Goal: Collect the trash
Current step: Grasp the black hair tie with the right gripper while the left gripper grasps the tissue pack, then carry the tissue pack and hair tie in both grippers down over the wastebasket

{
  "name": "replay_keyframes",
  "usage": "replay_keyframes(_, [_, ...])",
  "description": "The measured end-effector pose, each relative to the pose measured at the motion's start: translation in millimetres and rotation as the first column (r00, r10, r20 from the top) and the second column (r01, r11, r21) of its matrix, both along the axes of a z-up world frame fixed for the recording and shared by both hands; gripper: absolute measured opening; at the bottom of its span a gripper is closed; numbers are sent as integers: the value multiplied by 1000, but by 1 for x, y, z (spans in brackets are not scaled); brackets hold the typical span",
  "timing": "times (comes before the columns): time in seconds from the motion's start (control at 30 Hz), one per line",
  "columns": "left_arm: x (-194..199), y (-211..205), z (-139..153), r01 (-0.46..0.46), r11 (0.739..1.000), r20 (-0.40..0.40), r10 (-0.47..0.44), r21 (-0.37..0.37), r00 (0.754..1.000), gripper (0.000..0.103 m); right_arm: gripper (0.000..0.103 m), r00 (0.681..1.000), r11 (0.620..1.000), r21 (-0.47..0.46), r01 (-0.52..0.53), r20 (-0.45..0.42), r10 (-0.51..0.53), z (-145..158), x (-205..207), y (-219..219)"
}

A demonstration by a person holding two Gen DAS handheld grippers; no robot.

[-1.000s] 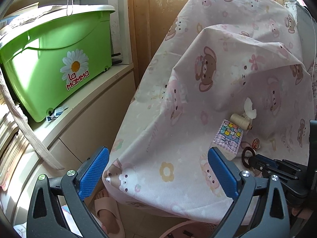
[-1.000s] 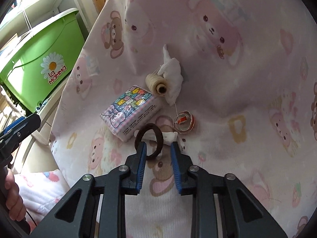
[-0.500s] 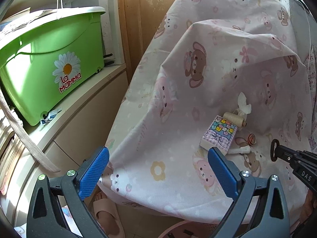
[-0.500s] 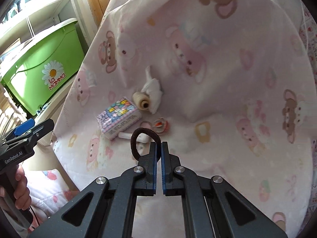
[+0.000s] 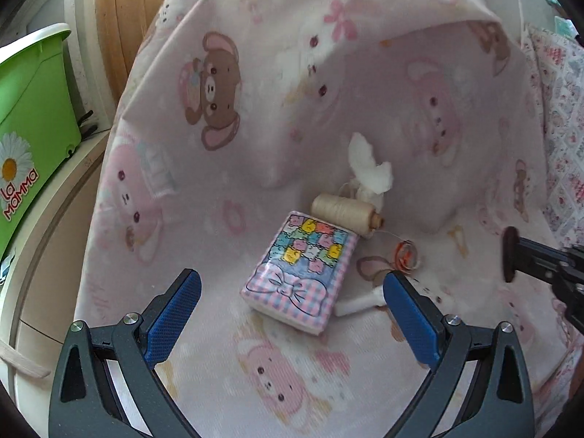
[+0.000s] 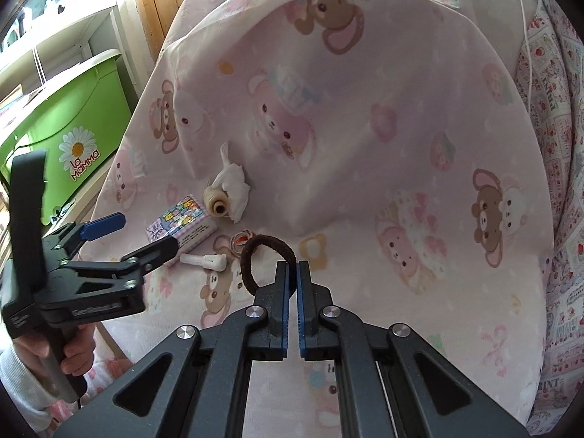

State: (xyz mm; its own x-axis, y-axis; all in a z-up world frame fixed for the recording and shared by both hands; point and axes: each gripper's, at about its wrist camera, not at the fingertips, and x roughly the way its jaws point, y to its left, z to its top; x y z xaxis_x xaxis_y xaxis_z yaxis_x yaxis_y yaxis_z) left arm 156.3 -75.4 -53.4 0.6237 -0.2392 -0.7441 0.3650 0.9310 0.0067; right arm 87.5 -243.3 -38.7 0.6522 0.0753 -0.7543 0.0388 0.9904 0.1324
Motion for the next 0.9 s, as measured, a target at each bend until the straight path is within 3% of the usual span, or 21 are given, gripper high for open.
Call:
replay_keyframes(0.1, [9,2,-5,-15,999,-24,14,-30,1000,94,4,1000,1000,1,2,1,-2,1,0,-2])
replay_keyframes(0.13, [11,3,-6,-8,999,-35,6,-43,999,80,4,1000,1000,0,1,2,-1,1,0,-3])
replay_keyframes(0.17, [14,3,-8,9,998,-62,-12,-59,998,59,4,1000,1000,0,0,2,0,1,0,-4])
replay_keyframes(0.27, [17,7,-9,27,993,-106,-40,-117,994,59,4,1000,1000,3,-3,-3,3,0,1,-4])
replay_keyframes(0.57, [-7,22,11,-4,988,-85,-10,-156,996,57,4,1000,1000,4,5,2,-5,3,-3,-6])
replay_keyframes(0.73, [-29,31,32,-65,992,-6,64,-111,998,57,4,1000,1000,0,10,9,-10,5,-6,-7])
replay_keyframes(0.9, [-38,44,38,-175,983,28,177,-62,984,57,4,1000,1000,-13,5,0,-5,3,-8,-4])
